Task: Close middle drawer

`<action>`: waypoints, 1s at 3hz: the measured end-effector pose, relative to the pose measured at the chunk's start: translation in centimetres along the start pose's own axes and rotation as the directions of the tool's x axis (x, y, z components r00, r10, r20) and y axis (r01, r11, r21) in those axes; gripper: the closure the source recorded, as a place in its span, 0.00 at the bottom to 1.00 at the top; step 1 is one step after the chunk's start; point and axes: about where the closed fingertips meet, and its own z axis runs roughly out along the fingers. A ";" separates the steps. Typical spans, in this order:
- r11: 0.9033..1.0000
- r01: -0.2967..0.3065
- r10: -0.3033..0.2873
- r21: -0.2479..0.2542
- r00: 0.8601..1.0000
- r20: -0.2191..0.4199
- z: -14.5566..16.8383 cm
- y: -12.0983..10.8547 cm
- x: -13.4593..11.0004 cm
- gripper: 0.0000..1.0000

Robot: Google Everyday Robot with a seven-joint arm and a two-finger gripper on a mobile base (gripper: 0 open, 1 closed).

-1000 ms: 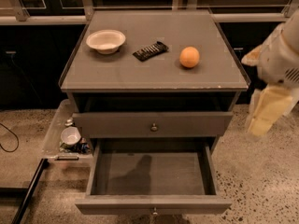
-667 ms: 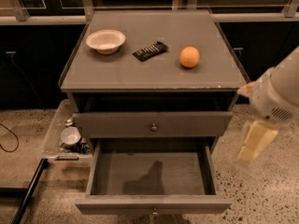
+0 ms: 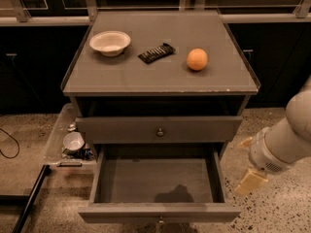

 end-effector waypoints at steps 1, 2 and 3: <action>0.999 -0.025 0.026 -0.038 0.999 0.044 4.7 0.3 3.1 0.52; 0.995 -0.051 0.059 -0.082 0.994 0.090 7.5 0.4 6.0 0.75; 0.995 -0.047 0.056 -0.092 0.994 0.092 8.0 0.5 6.1 0.98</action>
Offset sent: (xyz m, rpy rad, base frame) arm -0.0149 -0.0577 -0.1295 0.2011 0.0786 -0.0412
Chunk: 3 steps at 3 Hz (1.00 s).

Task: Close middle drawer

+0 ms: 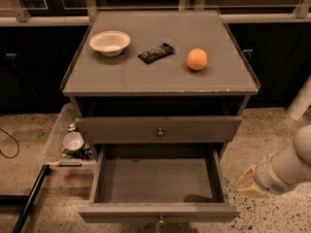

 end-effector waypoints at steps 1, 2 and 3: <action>1.000 0.012 -0.012 0.000 1.000 0.002 0.4 0.3 -0.1 1.00; 0.999 0.037 -0.037 -0.003 0.998 0.052 4.0 1.3 0.7 1.00; 0.997 0.065 -0.069 0.036 0.990 0.126 8.5 1.0 1.6 1.00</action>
Offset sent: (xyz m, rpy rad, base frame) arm -0.0058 0.0248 -0.0959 0.1004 -0.1301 0.0508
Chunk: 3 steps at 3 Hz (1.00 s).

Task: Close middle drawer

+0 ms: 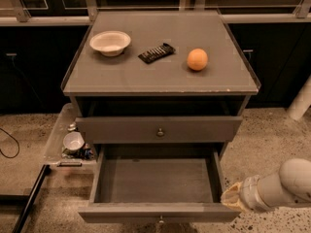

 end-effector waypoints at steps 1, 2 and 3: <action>0.999 0.023 -0.024 0.025 0.997 0.067 4.0 0.0 1.1 1.00; 1.000 0.021 -0.022 0.015 0.994 0.103 7.9 0.9 2.0 1.00; 1.000 0.005 -0.003 -0.012 0.992 0.126 10.9 2.2 2.8 1.00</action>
Offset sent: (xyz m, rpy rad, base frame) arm -0.0003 0.0369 -0.1234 0.1300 -0.0658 0.0161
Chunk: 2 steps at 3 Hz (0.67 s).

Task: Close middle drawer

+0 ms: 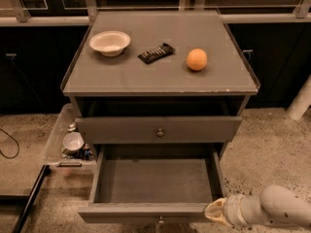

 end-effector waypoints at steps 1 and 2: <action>1.000 0.000 0.000 0.000 1.000 0.000 -0.3 0.0 -0.3 1.00; 1.000 0.004 -0.004 -0.003 1.000 0.007 0.0 0.3 -0.4 1.00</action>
Offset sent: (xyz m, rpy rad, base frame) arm -0.0122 0.0249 -0.0216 0.0408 -0.0172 0.0290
